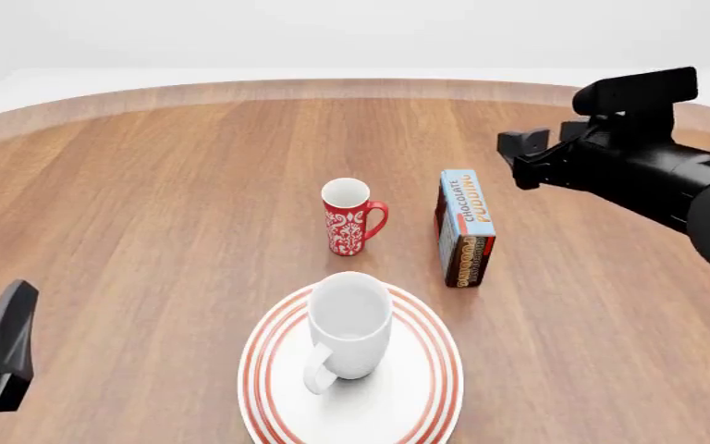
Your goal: Pick up the white mug and put it on the plate, and put the chocolate pudding to the right of the plate.
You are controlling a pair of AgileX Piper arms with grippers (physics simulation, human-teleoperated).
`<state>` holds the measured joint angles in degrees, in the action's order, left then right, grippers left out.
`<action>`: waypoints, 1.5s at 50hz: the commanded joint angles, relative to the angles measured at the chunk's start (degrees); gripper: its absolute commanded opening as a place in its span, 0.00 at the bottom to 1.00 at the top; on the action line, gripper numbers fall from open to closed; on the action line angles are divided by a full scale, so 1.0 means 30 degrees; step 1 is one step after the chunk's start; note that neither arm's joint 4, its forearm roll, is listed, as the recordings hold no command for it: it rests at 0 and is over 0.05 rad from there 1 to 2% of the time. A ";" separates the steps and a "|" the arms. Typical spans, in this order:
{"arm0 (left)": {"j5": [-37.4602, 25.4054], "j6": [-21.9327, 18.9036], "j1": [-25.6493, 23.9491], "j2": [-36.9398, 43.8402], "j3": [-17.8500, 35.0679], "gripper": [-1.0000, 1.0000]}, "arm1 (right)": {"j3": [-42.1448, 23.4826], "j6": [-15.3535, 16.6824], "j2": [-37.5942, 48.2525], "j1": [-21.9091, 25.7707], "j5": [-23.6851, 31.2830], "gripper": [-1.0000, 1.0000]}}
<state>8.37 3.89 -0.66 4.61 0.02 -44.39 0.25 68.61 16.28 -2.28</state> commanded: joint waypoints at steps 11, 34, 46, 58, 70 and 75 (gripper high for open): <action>0.0201 0.0078 -0.0023 0.0174 -0.0001 1.00 | -0.1179 -0.1046 0.2115 0.0246 0.0499 1.00; 0.0898 0.0167 -0.0104 0.0837 -0.0003 1.00 | -0.2083 -0.1658 0.3410 0.0272 0.0666 1.00; -0.0173 0.0166 -0.0160 -0.0243 -0.0001 1.00 | -0.2111 -0.1610 0.3871 -0.0059 0.0399 1.00; 0.0160 0.0225 -0.0172 0.0078 -0.0002 1.00 | -0.2372 -0.1590 0.4625 -0.0278 0.0114 1.00; -0.0264 0.0220 -0.0235 -0.0354 0.0000 1.00 | -0.2648 -0.1578 0.5413 -0.0460 -0.0123 1.00; -0.0251 0.0236 -0.0256 -0.0348 0.0001 1.00 | -0.2736 -0.1594 0.5658 -0.0453 -0.0166 1.00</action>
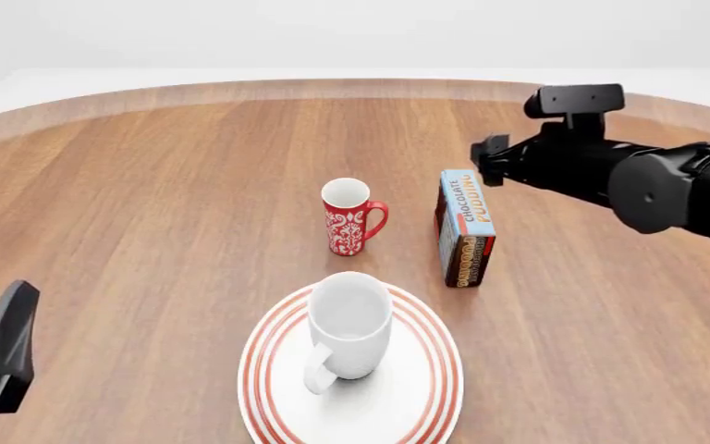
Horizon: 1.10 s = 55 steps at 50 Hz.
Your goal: Pick up the white mug and put it on the plate, and put the chocolate pudding to the right of the plate.
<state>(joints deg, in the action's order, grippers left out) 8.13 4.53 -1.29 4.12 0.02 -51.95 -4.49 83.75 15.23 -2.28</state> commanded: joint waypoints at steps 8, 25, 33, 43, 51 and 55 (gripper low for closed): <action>-0.0207 0.0028 -0.0062 -0.0208 0.0001 1.00 | -0.0376 -0.0272 0.1023 -0.0035 -0.0178 1.00; -0.0435 0.0054 -0.0086 -0.0426 -0.0001 1.00 | -0.0561 -0.0534 0.1552 0.0196 -0.0209 1.00; -0.0522 0.0056 -0.0078 -0.0520 0.0000 1.00 | -0.0549 -0.0543 0.1839 0.0198 -0.0367 1.00; -0.0411 0.0055 -0.0076 -0.0397 0.0000 1.00 | -0.0526 -0.0609 0.2211 0.0162 -0.0573 1.00; -0.0340 0.0045 -0.0094 -0.0319 -0.0001 1.00 | -0.0451 -0.0570 0.2492 0.0094 -0.0781 1.00; -0.0303 0.0048 -0.0097 -0.0284 0.0000 1.00 | -0.0449 -0.0609 0.2649 0.0111 -0.0847 1.00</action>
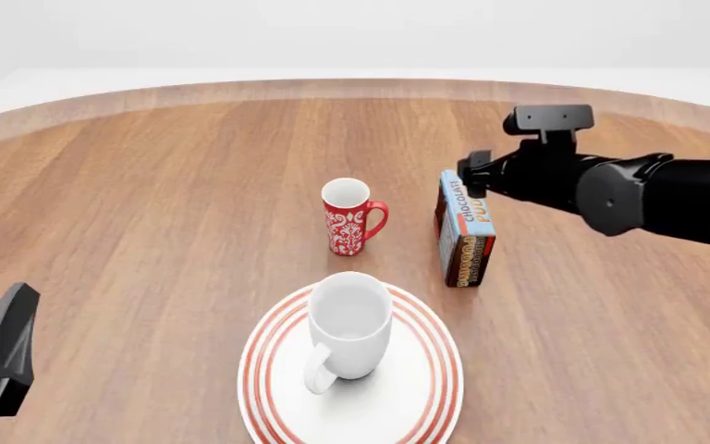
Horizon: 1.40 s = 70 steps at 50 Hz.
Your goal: Pick up the white mug and put it on the plate, and put the chocolate pudding to the right of the plate.
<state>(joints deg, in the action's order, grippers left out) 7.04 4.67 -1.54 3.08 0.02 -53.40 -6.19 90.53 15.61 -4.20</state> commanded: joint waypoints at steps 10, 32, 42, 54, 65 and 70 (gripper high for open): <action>0.0190 -0.0005 -0.0030 0.0193 0.0000 1.00 | 0.0010 -0.0035 0.0789 0.0029 -0.0391 1.00; 0.0256 -0.0008 -0.0069 0.0276 0.0001 1.00 | 0.0021 -0.0107 0.1520 0.0031 -0.0780 1.00; 0.0198 0.0015 -0.0038 0.0222 0.0000 1.00 | 0.0074 -0.0273 0.1847 0.0158 -0.0935 1.00; 0.0194 0.0027 -0.0026 0.0257 0.0000 1.00 | 0.0072 -0.0397 0.2255 0.0180 -0.1128 1.00; 0.0241 0.0028 -0.0038 0.0321 0.0000 1.00 | 0.0102 -0.0529 0.2511 0.0199 -0.1269 1.00; 0.0244 0.0021 -0.0045 0.0321 0.0000 1.00 | 0.0118 -0.0586 0.2641 0.0221 -0.1340 1.00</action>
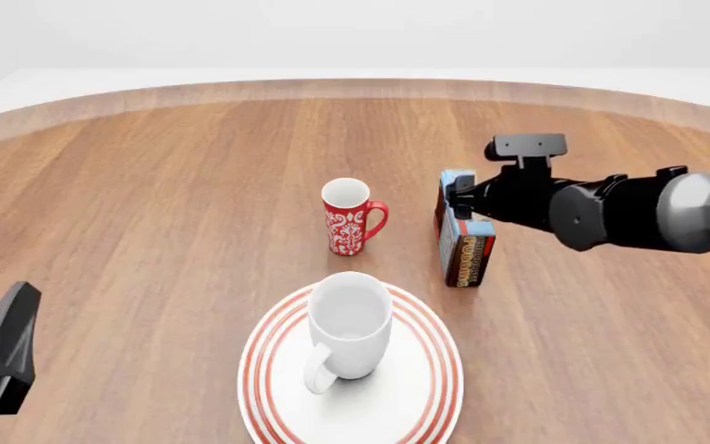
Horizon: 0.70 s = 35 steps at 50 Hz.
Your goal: Pick up the white mug and put it on the plate, and put the chocolate pudding to the right of the plate.
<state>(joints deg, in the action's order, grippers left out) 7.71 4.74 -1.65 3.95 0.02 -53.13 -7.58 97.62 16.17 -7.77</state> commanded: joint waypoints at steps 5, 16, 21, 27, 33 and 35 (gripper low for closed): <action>0.0066 -0.0016 -0.0018 0.0078 -0.0001 1.00 | 0.0033 -0.0197 0.0397 0.0063 -0.0213 1.00; 0.0485 -0.0023 -0.0024 0.0513 -0.0002 1.00 | 0.0002 -0.0313 0.0687 0.0107 -0.0331 1.00; 0.0417 -0.0031 -0.0036 0.0451 -0.0002 1.00 | 0.0006 -0.0355 0.0836 0.0103 -0.0409 1.00; 0.0292 -0.0018 -0.0047 0.0339 -0.0002 1.00 | 0.0024 -0.0383 0.0904 0.0073 -0.0467 1.00; 0.0171 -0.0026 -0.0063 0.0228 -0.0001 1.00 | 0.0062 -0.0409 0.0973 -0.0023 -0.0553 1.00; 0.0180 -0.0034 -0.0063 0.0238 -0.0001 1.00 | 0.0070 -0.0460 0.1048 -0.0036 -0.0588 1.00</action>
<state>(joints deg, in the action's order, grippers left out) 8.47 4.67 -1.79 4.85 0.01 -53.03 -8.67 100.18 16.29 -9.14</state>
